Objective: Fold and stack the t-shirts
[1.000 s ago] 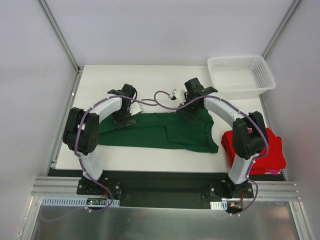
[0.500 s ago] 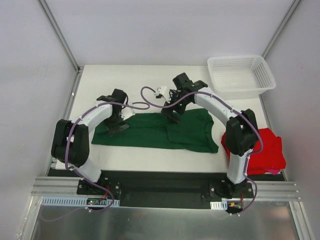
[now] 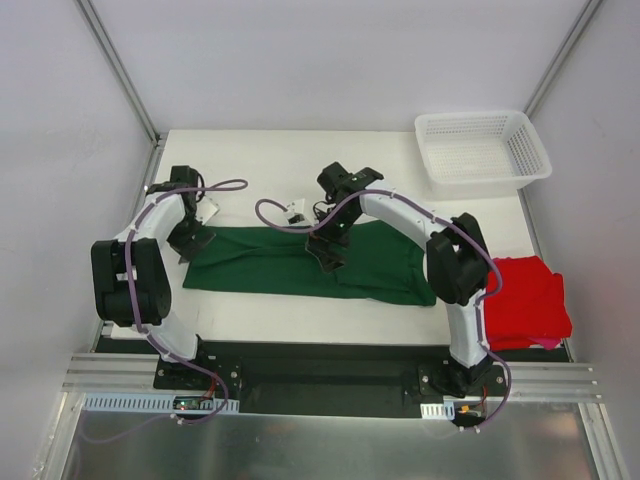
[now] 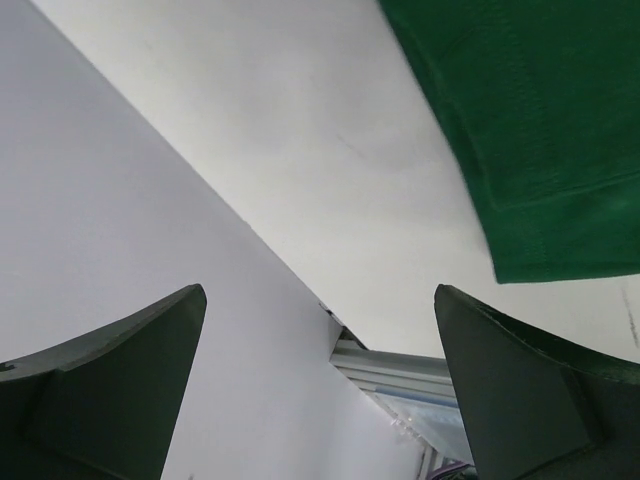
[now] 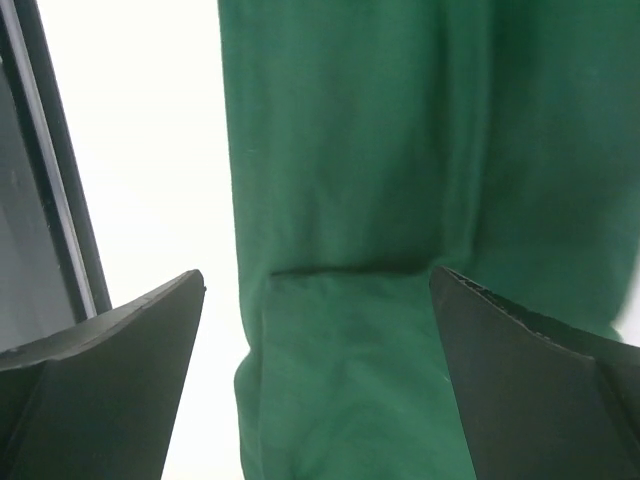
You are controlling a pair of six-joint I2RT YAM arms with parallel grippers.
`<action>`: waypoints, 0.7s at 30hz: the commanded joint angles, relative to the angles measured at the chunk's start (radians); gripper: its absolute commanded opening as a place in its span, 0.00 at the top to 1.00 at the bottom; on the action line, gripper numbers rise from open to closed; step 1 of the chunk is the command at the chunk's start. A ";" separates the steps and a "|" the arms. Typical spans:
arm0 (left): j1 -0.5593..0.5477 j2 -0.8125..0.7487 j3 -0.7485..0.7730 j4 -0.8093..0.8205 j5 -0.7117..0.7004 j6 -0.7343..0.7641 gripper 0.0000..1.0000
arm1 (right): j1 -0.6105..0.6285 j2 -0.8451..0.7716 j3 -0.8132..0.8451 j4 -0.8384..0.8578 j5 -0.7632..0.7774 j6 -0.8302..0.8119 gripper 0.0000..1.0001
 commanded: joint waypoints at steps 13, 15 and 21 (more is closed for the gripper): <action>0.065 0.026 0.131 0.002 -0.021 0.021 0.01 | 0.046 0.048 0.027 0.076 0.141 0.023 0.00; 0.065 0.029 0.133 0.004 -0.019 0.018 0.01 | 0.052 0.066 0.047 0.044 0.144 0.009 0.00; 0.063 0.026 0.139 0.004 -0.012 0.013 0.01 | 0.070 0.112 0.053 -0.008 0.129 -0.014 0.00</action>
